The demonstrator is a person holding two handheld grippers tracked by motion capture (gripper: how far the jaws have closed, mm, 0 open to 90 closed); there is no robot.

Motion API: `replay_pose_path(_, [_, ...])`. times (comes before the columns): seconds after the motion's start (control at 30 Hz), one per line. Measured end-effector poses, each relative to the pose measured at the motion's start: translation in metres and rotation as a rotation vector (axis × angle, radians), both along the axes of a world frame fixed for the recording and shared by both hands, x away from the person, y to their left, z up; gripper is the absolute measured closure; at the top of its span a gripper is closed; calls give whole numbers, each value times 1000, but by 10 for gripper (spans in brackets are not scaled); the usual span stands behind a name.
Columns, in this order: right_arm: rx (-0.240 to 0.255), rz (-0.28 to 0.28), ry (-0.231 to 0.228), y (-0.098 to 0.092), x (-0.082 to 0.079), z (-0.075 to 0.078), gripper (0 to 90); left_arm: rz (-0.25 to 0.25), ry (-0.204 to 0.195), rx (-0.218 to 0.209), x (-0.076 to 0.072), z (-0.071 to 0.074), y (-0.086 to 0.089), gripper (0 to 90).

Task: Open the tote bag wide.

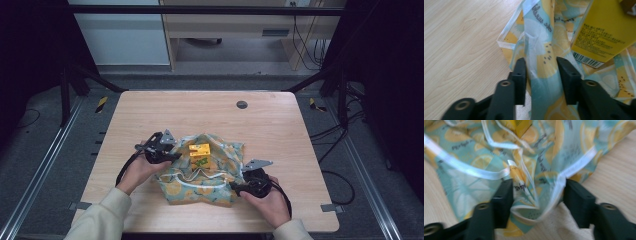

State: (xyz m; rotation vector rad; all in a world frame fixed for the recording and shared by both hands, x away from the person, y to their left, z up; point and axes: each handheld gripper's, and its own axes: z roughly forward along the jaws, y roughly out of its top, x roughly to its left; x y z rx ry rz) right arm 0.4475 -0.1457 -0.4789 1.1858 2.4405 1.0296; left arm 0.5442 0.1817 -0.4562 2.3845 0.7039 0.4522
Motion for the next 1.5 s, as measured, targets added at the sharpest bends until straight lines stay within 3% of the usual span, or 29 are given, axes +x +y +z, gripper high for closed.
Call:
replay_pose_path(0.2, [-10,30,-3,1,0,0,783,9,-18,-31,-2,3,2,844])
replay_pose_path(0.33, [-20,28,-38,-6,3,8,866,25,-58,-57,-2,14,5,889])
replay_pose_path(0.4, [-39,20,-58,-12,8,10,876,36,-58,-65,0,14,7,892])
replay_pose_path(0.77, [-71,2,-39,-21,21,-1,884,63,7,-19,7,-13,12,897])
replay_pose_path(1.17, [-74,0,-16,-25,18,-5,891,94,6,-21,7,-22,24,898])
replay_pose_path(1.5, [-82,2,-11,-27,17,-6,894,100,23,9,8,-22,24,899])
